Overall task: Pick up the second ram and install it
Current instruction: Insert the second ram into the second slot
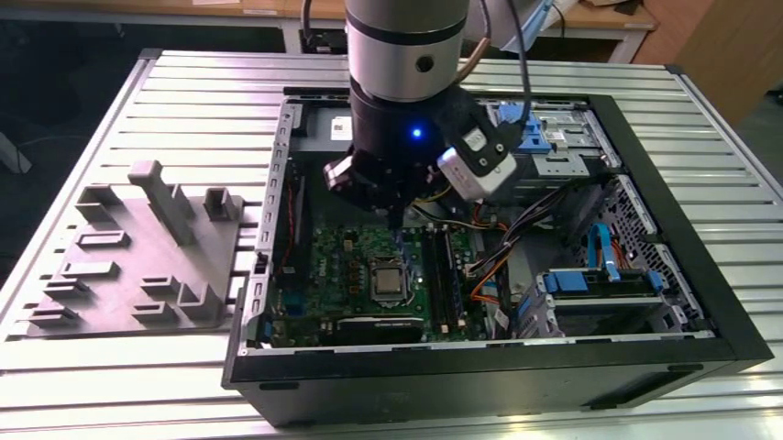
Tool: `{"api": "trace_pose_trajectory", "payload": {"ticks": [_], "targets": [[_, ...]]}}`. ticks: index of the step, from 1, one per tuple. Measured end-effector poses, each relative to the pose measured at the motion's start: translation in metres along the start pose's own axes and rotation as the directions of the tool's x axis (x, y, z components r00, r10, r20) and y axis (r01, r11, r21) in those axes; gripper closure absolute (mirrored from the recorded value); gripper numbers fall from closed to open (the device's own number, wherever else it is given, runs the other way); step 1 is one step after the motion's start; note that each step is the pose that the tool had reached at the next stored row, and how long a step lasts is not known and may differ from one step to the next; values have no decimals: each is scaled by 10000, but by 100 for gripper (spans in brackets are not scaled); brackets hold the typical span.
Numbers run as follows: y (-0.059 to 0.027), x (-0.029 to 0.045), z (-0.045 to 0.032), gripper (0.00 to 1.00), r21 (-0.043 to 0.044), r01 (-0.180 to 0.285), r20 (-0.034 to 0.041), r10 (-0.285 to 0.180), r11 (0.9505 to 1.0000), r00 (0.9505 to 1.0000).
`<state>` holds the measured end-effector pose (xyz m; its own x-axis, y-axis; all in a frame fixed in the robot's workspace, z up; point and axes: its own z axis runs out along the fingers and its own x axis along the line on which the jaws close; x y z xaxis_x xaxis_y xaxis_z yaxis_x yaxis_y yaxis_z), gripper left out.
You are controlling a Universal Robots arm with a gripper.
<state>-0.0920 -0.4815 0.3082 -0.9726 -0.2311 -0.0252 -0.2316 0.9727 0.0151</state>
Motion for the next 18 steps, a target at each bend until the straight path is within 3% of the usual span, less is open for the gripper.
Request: {"api": "trace_pose_trajectory", "payload": {"ticks": [4, 9, 18], "targets": [[0, 0, 4, 89, 18, -729, 12, 729, 9973, 9973], [0, 0, 8, 89, 39, -1598, 27, 1598, 9871, 9871], [-1, -5, 12, 89, 41, -1747, 31, 1747, 9846, 9846]]}}
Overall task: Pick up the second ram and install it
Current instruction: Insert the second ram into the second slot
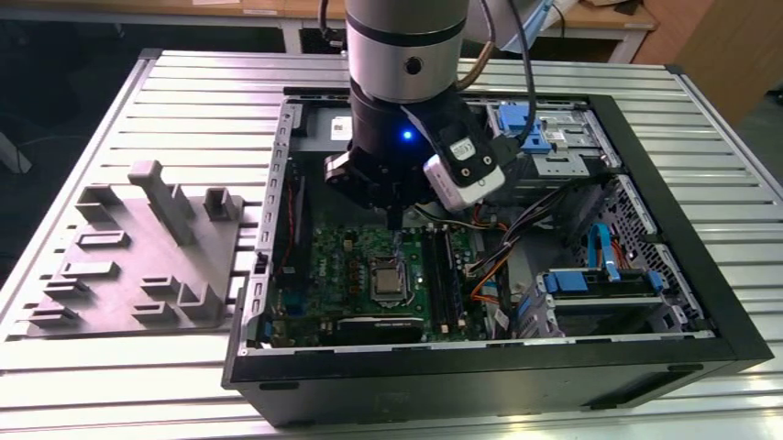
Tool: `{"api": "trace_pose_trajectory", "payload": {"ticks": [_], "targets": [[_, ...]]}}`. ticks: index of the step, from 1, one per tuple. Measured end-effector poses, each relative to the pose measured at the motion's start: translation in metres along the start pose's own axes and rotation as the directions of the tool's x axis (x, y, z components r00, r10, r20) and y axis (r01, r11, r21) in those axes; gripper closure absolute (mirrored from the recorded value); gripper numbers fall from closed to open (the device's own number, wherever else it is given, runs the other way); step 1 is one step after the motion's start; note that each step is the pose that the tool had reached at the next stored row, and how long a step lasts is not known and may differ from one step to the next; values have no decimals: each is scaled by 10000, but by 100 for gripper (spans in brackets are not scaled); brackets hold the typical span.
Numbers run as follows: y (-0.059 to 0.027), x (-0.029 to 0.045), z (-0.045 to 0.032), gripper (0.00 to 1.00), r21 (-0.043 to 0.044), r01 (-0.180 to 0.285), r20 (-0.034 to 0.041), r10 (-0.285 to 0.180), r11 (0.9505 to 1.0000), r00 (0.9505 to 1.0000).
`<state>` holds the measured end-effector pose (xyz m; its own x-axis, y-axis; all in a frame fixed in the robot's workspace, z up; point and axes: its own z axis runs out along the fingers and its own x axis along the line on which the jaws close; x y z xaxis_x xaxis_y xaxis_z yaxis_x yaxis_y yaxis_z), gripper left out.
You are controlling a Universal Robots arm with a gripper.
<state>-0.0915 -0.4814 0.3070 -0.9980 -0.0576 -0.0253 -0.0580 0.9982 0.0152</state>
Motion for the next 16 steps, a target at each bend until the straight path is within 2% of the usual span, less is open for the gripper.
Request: {"api": "trace_pose_trajectory", "payload": {"ticks": [10, 16], "targets": [[-5, -59, 34, 89, 5, -258, 4, 258, 9997, 9997], [-11, -163, 59, 89, 6, -276, 4, 276, 9996, 9996]]}}
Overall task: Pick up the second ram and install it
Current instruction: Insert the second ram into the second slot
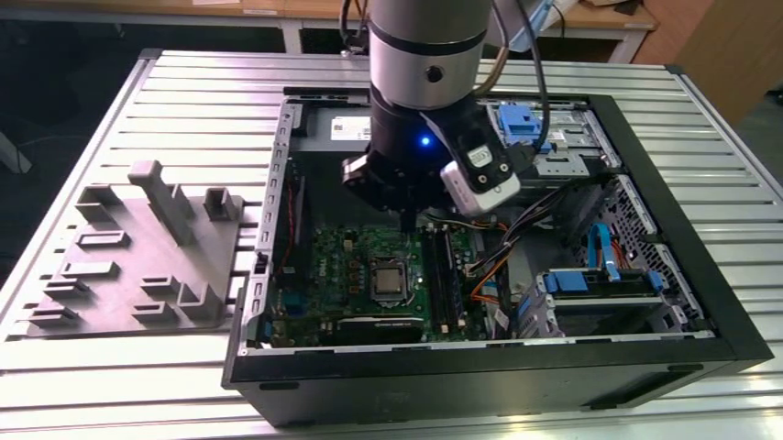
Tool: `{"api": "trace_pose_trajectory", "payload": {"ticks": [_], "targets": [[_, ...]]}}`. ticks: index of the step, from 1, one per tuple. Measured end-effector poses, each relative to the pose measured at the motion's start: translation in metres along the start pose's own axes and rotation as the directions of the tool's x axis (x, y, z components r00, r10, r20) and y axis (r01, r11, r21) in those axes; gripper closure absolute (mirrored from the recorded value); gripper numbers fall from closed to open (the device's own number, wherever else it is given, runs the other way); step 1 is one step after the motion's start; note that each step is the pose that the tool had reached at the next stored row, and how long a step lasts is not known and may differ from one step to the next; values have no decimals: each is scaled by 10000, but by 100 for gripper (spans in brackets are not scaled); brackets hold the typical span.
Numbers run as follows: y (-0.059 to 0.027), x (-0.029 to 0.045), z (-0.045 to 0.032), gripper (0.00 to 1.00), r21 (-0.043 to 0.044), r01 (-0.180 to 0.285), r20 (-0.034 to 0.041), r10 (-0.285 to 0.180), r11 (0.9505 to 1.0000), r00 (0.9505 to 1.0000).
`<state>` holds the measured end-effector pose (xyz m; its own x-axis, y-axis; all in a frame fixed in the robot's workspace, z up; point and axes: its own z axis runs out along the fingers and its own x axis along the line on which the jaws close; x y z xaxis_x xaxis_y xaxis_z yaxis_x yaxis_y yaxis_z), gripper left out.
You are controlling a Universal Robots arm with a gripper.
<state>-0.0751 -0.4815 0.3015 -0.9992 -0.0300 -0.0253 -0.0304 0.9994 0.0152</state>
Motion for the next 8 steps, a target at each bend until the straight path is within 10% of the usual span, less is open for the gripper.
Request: {"api": "trace_pose_trajectory", "payload": {"ticks": [8], "targets": [[-5, -121, 44, 89, 0, -26, 0, 26, 10000, 10000]]}}
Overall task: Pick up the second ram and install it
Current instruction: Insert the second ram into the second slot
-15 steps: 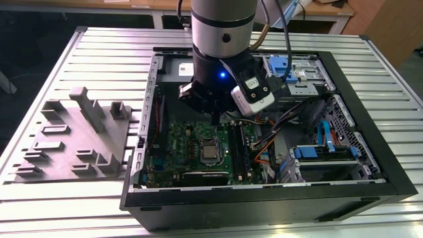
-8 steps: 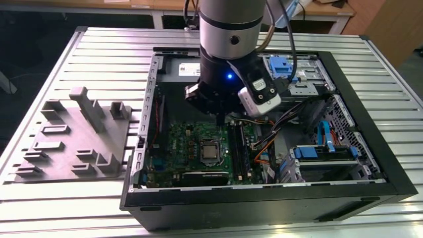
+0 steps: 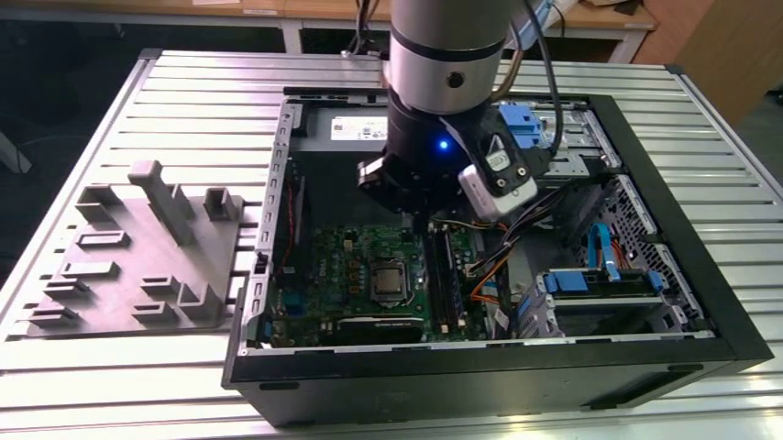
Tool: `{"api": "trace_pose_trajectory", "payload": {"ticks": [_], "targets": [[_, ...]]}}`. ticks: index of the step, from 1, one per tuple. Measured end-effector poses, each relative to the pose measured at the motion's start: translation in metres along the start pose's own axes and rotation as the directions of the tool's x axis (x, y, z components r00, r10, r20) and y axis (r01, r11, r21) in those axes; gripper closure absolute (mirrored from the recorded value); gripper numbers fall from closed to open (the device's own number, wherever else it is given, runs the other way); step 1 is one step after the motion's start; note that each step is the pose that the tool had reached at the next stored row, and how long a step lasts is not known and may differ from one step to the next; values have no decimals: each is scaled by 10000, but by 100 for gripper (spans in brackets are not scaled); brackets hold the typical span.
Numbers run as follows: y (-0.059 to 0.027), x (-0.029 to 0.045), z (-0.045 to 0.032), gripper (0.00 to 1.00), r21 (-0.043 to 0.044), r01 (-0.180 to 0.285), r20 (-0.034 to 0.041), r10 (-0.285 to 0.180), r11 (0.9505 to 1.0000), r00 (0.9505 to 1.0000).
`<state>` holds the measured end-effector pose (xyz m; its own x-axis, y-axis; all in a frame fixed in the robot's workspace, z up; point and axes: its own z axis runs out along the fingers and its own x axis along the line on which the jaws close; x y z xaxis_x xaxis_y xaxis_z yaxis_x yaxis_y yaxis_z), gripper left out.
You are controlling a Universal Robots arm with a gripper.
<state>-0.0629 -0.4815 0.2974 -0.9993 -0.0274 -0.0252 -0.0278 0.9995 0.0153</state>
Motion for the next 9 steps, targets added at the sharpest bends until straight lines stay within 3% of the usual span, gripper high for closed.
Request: {"api": "trace_pose_trajectory", "payload": {"ticks": [9], "targets": [[-5, -140, 51, 89, 1, -28, 1, 28, 10000, 10000]]}}
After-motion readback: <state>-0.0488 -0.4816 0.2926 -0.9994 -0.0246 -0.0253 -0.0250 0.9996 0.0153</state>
